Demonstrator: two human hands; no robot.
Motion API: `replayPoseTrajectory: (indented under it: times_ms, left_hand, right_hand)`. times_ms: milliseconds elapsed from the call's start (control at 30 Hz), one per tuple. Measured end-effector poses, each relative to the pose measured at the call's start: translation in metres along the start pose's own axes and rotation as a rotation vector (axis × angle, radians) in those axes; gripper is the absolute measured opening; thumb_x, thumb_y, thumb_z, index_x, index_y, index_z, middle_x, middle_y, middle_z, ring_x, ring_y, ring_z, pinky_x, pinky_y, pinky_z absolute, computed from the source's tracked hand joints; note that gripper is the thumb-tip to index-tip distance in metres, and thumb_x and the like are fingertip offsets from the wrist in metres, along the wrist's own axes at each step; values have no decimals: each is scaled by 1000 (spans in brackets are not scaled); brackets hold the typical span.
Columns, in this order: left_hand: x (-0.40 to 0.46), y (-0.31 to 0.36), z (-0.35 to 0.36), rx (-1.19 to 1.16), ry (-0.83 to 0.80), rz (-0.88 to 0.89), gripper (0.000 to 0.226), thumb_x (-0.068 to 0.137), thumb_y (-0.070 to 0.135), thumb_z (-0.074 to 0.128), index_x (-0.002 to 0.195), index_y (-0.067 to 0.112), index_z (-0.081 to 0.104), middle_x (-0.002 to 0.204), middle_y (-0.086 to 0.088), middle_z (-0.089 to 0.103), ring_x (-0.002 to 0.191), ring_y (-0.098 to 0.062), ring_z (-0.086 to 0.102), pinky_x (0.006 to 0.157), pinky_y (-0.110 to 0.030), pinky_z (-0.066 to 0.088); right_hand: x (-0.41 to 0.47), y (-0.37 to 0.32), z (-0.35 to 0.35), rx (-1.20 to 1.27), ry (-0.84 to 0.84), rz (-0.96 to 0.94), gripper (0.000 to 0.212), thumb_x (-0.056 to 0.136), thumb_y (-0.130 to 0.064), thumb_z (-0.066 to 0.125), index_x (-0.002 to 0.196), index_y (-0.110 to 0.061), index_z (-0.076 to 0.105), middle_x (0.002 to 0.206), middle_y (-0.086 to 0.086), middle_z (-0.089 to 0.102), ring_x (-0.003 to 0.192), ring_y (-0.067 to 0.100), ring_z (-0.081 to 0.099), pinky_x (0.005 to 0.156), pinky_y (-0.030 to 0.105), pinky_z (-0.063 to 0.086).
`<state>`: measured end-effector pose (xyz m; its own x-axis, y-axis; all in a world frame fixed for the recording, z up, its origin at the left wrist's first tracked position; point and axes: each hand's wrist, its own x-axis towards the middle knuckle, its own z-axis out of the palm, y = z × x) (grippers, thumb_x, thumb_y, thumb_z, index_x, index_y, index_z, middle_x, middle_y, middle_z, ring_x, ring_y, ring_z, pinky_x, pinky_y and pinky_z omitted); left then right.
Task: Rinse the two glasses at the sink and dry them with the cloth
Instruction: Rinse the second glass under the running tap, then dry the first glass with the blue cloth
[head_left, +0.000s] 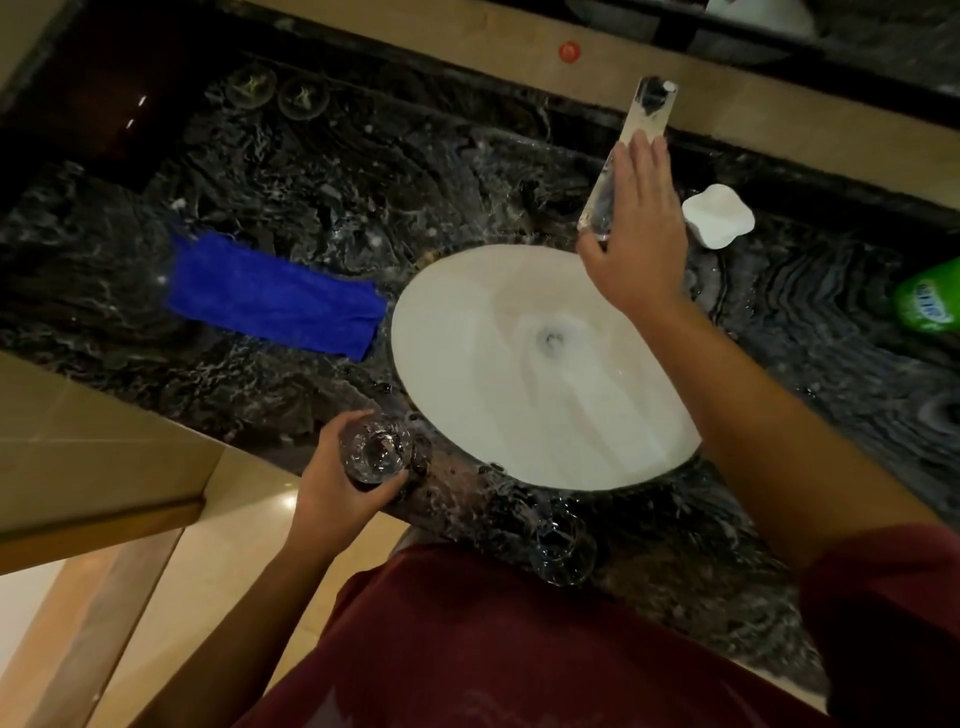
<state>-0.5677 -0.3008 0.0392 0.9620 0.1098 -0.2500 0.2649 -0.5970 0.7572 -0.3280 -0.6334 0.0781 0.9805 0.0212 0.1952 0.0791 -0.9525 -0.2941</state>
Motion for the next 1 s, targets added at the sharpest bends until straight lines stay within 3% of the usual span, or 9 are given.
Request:
replayPoseTrajectory:
  times_ms: [100, 167, 267, 433, 633, 833, 933, 1000]
  left_hand:
    - [-1, -6, -2, -4, -17, 19, 89, 69, 25, 96, 136, 40, 40, 133, 11, 61, 122, -6, 62, 104, -29, 50]
    - [-3, -9, -3, 3, -12, 31, 89, 70, 26, 95, 136, 42, 39, 135, 9, 60, 125, -8, 61, 106, -35, 51]
    - [-4, -10, -5, 18, -3, 26, 91, 70, 28, 94, 134, 53, 34, 133, 10, 59, 124, -6, 60, 106, -34, 51]
    - [-1, -19, -7, 82, -51, 45, 100, 72, 31, 93, 154, 24, 35, 144, 8, 53, 132, -9, 54, 111, -33, 45]
    - [4, -26, -8, 148, -87, 74, 95, 73, 35, 91, 152, 23, 39, 145, 2, 54, 131, -10, 55, 110, -39, 49]
    - [5, -27, -7, 107, -98, 45, 103, 67, 37, 95, 152, 27, 37, 145, 7, 54, 129, -5, 53, 106, -20, 42]
    - [6, -31, -6, 83, -98, 44, 96, 68, 35, 95, 147, 27, 41, 141, 6, 57, 128, -10, 58, 104, -15, 42]
    - [7, -32, -6, 72, -96, 41, 92, 68, 33, 95, 144, 28, 43, 137, 6, 60, 126, -11, 60, 103, -19, 45]
  right_hand:
    - [0, -1, 0, 5, 7, 3, 80, 95, -38, 51, 163, -7, 21, 173, 12, 17, 161, 32, 9, 127, 50, 22]
    - [0, -1, 0, 8, 13, 10, 80, 95, -37, 51, 163, -8, 21, 173, 12, 17, 161, 32, 9, 128, 49, 21]
    - [-1, -1, 0, 16, 20, 14, 79, 95, -36, 52, 163, -8, 21, 172, 12, 17, 161, 32, 9, 128, 49, 22]
    - [-1, -3, 0, 13, 7, 18, 80, 95, -36, 52, 163, -9, 20, 173, 11, 16, 161, 31, 8, 128, 49, 20]
    - [-1, -2, -1, -1, 10, 18, 81, 94, -36, 54, 163, -10, 20, 173, 10, 16, 161, 30, 8, 128, 48, 19]
    - [3, -16, -6, -66, 1, 53, 78, 92, -36, 53, 160, -8, 27, 172, 13, 19, 160, 33, 11, 128, 55, 13]
    - [1, -44, -7, -3, 137, -38, 71, 89, -31, 54, 154, -7, 39, 169, 15, 26, 158, 36, 17, 128, 56, 14]
    - [1, -73, 1, 93, 98, -154, 67, 91, -30, 56, 153, -7, 43, 167, 16, 31, 157, 36, 22, 126, 56, 21]
